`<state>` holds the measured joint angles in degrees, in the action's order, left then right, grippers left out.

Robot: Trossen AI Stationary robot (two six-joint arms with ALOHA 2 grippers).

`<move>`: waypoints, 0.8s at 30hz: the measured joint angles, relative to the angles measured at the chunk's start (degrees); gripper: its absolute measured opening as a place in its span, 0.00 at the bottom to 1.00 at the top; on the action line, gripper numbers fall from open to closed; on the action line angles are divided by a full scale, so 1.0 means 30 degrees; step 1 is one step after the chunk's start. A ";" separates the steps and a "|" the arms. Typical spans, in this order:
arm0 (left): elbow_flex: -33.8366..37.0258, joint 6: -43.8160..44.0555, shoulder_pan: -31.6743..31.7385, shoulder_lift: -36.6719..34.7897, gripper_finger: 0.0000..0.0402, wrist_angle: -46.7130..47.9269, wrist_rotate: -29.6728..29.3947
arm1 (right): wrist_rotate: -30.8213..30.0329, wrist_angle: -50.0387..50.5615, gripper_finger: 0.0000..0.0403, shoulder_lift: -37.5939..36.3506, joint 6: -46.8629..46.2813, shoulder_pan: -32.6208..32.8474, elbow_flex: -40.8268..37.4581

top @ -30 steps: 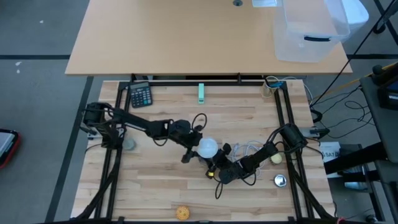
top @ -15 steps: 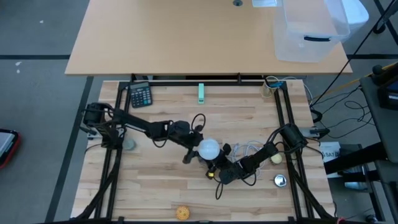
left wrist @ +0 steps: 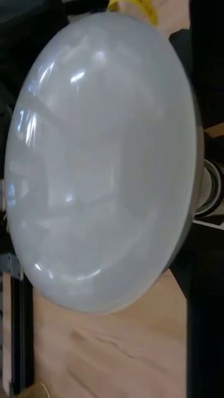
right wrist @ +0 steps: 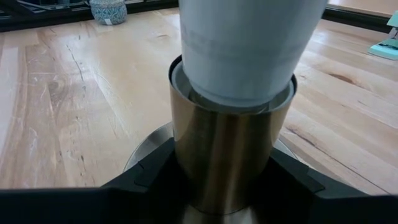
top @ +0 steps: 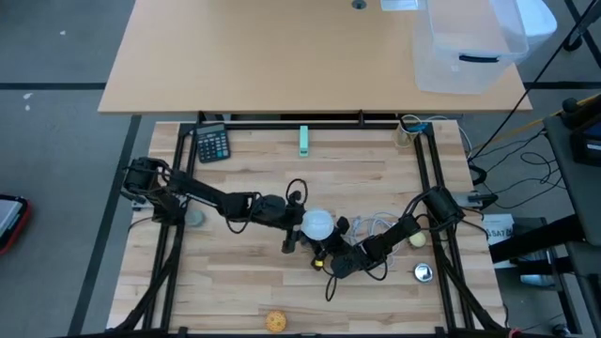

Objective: Screw lightbulb
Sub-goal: Remove the white lightbulb from the silver lamp

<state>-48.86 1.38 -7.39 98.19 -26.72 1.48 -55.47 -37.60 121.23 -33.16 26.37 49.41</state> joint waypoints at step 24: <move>0.0000 0.6682 -0.3236 0.0873 0.52 -0.0887 -0.9663 | 0.0118 0.0055 0.45 0.0000 -0.0067 -0.0162 0.0007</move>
<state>-48.86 21.43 -17.10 100.81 -29.38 -27.50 -55.12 -37.44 121.23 -33.36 25.88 49.43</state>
